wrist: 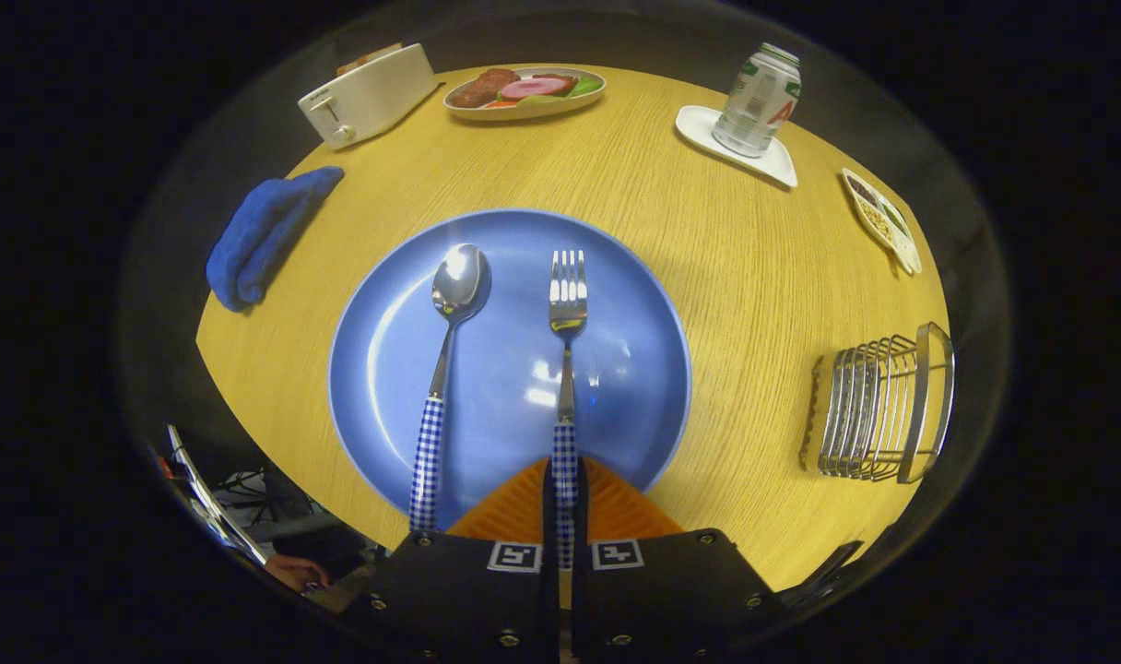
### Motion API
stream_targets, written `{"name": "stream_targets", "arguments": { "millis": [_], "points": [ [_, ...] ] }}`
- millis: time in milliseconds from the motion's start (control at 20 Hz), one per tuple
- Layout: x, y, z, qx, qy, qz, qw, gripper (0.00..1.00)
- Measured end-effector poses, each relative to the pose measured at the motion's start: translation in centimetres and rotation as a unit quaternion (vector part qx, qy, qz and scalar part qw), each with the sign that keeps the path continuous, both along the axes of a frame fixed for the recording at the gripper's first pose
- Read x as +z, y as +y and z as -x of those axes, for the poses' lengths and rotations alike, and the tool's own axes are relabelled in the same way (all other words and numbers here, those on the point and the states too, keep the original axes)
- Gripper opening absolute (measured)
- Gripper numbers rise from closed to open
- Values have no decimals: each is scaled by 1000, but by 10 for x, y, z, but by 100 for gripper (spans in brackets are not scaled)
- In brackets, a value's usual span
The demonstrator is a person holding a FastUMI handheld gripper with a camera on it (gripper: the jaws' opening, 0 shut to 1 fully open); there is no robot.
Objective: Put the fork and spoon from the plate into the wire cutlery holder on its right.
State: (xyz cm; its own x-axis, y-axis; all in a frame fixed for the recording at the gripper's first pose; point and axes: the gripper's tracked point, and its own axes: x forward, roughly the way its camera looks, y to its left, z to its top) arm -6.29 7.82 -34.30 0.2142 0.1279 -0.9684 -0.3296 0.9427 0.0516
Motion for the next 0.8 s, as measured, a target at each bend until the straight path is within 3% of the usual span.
{"name": "stream_targets", "arguments": {
  "millis": [350, 500, 800],
  "points": [
    [68, -55, 7, 73, 27, 24, 997, 6],
    [101, -103, 10, 100, 30, 73, 992, 6],
    [146, -184, 19, 42, 48, 77, 995, 5]
  ]
}}
